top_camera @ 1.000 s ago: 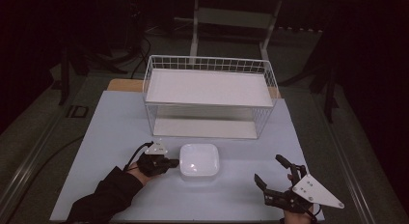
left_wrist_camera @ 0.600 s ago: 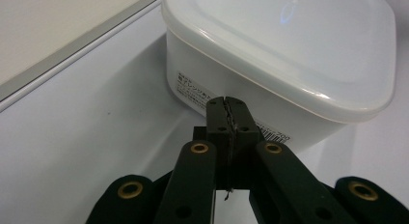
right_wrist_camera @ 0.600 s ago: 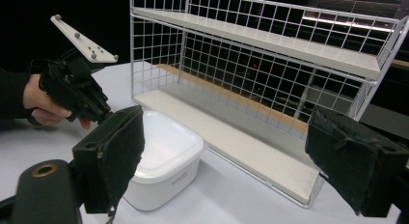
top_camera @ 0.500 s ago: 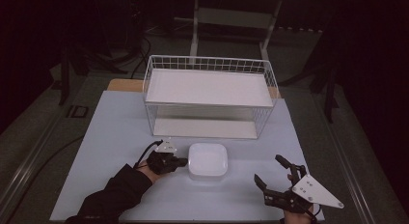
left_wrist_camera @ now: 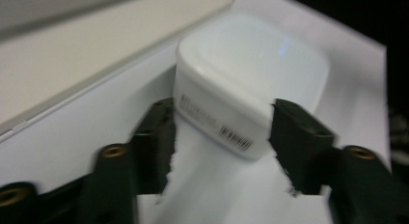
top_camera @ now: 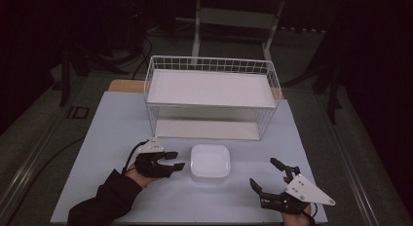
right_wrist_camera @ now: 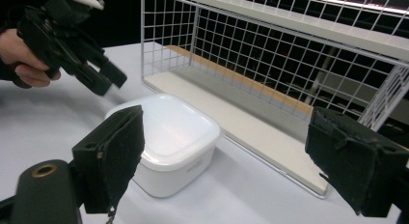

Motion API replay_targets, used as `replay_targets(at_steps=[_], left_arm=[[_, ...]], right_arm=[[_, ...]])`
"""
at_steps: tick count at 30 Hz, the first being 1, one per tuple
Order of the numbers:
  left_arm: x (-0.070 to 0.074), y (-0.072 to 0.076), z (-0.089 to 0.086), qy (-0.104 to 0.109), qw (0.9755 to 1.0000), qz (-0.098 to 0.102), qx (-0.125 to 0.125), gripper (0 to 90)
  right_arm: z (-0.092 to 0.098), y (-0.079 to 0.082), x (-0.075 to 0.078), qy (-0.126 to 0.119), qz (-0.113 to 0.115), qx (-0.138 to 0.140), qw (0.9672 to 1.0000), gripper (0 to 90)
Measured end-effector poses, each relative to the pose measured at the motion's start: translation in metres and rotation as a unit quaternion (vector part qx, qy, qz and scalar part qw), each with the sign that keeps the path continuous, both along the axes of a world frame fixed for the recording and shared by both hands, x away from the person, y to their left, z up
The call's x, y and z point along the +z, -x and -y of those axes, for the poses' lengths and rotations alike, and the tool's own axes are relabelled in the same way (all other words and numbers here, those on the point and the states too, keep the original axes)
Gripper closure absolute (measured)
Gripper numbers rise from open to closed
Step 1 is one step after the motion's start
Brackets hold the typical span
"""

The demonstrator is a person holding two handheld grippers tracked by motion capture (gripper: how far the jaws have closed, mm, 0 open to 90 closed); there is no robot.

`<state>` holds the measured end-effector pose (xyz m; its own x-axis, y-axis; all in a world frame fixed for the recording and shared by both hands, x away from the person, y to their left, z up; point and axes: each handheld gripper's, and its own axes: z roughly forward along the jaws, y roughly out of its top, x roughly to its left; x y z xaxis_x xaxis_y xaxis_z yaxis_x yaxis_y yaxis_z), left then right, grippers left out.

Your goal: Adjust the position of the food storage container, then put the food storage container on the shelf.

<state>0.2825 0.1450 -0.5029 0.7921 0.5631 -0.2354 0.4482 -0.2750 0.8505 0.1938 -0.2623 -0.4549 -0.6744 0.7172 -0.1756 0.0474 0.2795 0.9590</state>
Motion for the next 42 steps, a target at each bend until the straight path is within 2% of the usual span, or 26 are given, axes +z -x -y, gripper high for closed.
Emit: replay_targets(at_steps=[1, 3, 5, 9, 11, 16, 18, 19, 22, 23, 24, 25, 26, 27, 28, 29, 30, 31, 32, 35, 36, 37, 38, 39, 41, 42], left_arm=[[0.006, 0.004, -0.002, 0.020, 0.9998, 0.002, -0.004, 24.5], [0.010, 0.006, -0.002, 0.023, 0.9997, 0.004, -0.006, 14.7], [0.019, 0.010, -0.002, 0.035, 0.9993, 0.015, -0.005, 13.6], [0.029, 0.004, 0.003, 0.061, 0.9981, -0.002, -0.006, 8.1], [0.032, 0.000, 0.007, 0.062, 0.9981, -0.007, -0.004, 7.0], [0.032, -0.010, 0.020, 0.050, 0.9985, -0.019, -0.001, 7.0], [0.031, -0.013, 0.024, 0.055, 0.9982, -0.023, 0.004, 6.8], [0.030, -0.014, 0.025, 0.056, 0.9981, -0.025, 0.004, 6.8], [0.028, -0.019, 0.028, 0.057, 0.9977, -0.034, 0.014, 6.8], [0.027, -0.021, 0.029, 0.057, 0.9975, -0.037, 0.016, 6.8], [0.027, -0.024, 0.029, 0.057, 0.9969, -0.048, 0.024, 6.8], [0.026, -0.025, 0.029, 0.057, 0.9965, -0.056, 0.026, 6.9], [0.024, -0.027, 0.030, 0.060, 0.9954, -0.069, 0.029, 6.9], [0.023, -0.028, 0.030, 0.054, 0.9955, -0.069, 0.035, 6.9], [0.021, -0.030, 0.031, 0.050, 0.9949, -0.078, 0.041, 6.9], [0.020, -0.031, 0.031, 0.050, 0.9942, -0.084, 0.044, 6.9], [0.017, -0.032, 0.032, 0.053, 0.9923, -0.101, 0.049, 6.9], [0.016, -0.033, 0.031, 0.055, 0.9912, -0.111, 0.047, 6.9], [0.013, -0.035, 0.032, 0.061, 0.9878, -0.136, 0.048, 6.9], [0.008, -0.037, 0.034, 0.056, 0.9838, -0.164, 0.044, 7.2], [0.006, -0.037, 0.035, 0.057, 0.9809, -0.181, 0.044, 7.3], [0.005, -0.038, 0.036, 0.058, 0.9789, -0.192, 0.040, 7.8], [0.004, -0.039, 0.037, 0.053, 0.9763, -0.204, 0.047, 8.3], [0.003, -0.039, 0.037, 0.054, 0.9746, -0.212, 0.049, 9.2], [0.001, -0.041, 0.036, 0.061, 0.9698, -0.229, 0.057, 11.3], [0.000, -0.042, 0.035, 0.067, 0.9665, -0.241, 0.058, 11.7]], right_arm=[[-0.001, 0.000, 0.001, -0.004, 0.000, 0.004, 1.0000, 12.9], [-0.003, -0.001, 0.003, -0.006, 0.002, 0.007, 1.0000, 12.2], [-0.004, -0.002, 0.005, -0.008, 0.001, 0.010, 0.9999, 10.8], [-0.007, -0.009, 0.008, -0.015, -0.003, 0.001, 0.9999, 10.5], [-0.011, -0.017, 0.012, -0.030, 0.000, -0.013, 0.9995, 10.3], [-0.016, -0.032, 0.019, -0.039, 0.000, -0.029, 0.9988, 10.2], [-0.018, -0.039, 0.020, -0.041, -0.021, -0.021, 0.9987, 15.4], [-0.020, -0.045, 0.021, -0.041, -0.036, -0.015, 0.9984, 13.2], [-0.023, -0.055, 0.020, -0.044, -0.065, -0.017, 0.9968, 14.8], [-0.024, -0.059, 0.019, -0.045, -0.084, -0.014, 0.9954, 14.1], [-0.024, -0.062, 0.018, -0.045, -0.099, -0.008, 0.9940, 14.4], [-0.025, -0.069, 0.015, -0.048, -0.130, 0.001, 0.9903, 14.3], [-0.025, -0.072, 0.014, -0.050, -0.140, 0.005, 0.9888, 14.3], [-0.026, -0.077, 0.012, -0.052, -0.156, 0.004, 0.9864, 14.3], [-0.026, -0.080, 0.011, -0.052, -0.164, 0.002, 0.9852, 14.3], [-0.026, -0.084, 0.009, -0.054, -0.179, 0.007, 0.9824, 14.2], [-0.027, -0.086, 0.008, -0.054, -0.188, 0.008, 0.9806, 14.3], [-0.027, -0.090, 0.005, -0.053, -0.210, 0.004, 0.9763, 14.5], [-0.028, -0.092, 0.003, -0.054, -0.223, 0.002, 0.9734, 14.5], [-0.032, -0.101, -0.007, -0.055, -0.294, -0.006, 0.9541, 13.1], [-0.032, -0.103, -0.010, -0.062, -0.313, 0.000, 0.9478, 12.3], [-0.033, -0.107, -0.015, -0.075, -0.337, -0.002, 0.9386, 12.9], [-0.033, -0.109, -0.017, -0.084, -0.352, -0.007, 0.9321, 13.2], [-0.034, -0.113, -0.021, -0.093, -0.376, -0.004, 0.9218, 13.2], [-0.034, -0.117, -0.026, -0.107, -0.404, -0.005, 0.9083, 13.9], [-0.035, -0.119, -0.028, -0.111, -0.416, -0.003, 0.9024, 14.8]])
